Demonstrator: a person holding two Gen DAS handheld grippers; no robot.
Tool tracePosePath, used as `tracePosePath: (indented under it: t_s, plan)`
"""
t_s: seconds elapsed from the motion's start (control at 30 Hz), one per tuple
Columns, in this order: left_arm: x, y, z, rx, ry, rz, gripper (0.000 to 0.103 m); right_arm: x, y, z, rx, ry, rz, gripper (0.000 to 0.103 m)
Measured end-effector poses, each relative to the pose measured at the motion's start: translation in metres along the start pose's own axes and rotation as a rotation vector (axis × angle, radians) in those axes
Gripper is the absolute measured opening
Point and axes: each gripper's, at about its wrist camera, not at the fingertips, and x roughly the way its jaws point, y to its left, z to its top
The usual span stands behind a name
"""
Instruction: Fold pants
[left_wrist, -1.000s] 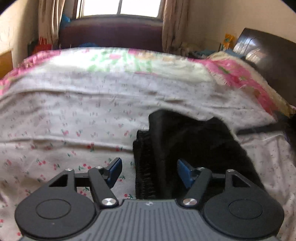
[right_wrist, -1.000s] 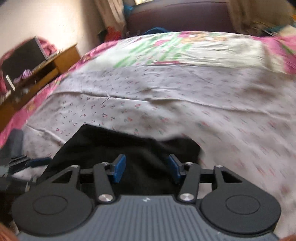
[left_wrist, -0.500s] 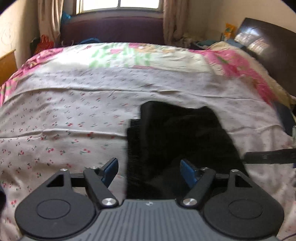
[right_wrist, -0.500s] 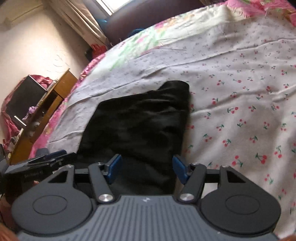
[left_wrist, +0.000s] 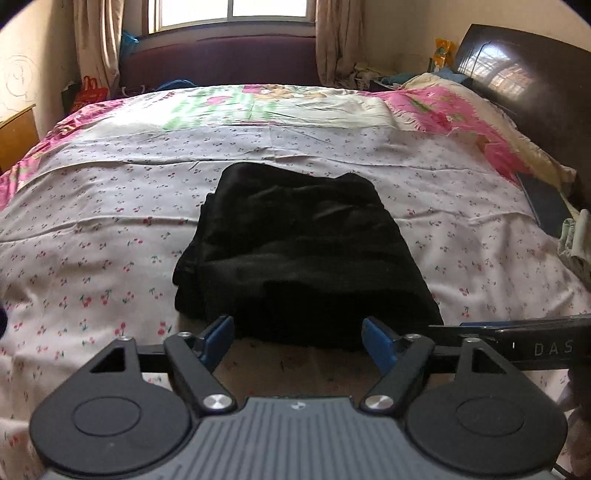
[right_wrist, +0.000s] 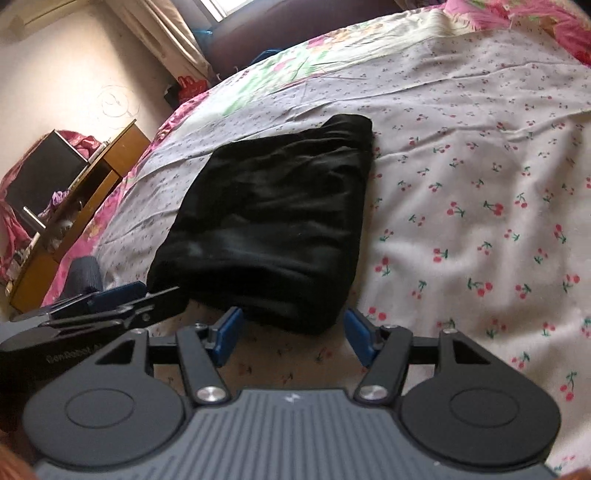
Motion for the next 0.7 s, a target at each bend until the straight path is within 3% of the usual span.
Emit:
tracePosePath:
  t_s: [0.3,0.7]
  plan:
    - [0.003,-0.014,-0.013,0.057,0.011,0.084,0.099,-0.005,0.009,-0.014,-0.038,-0.004,-0.049,0.063]
    - [0.003,-0.009,-0.018,0.018,0.011,0.087,0.100,-0.005,0.016,-0.019,-0.066,0.005,-0.070,0.063]
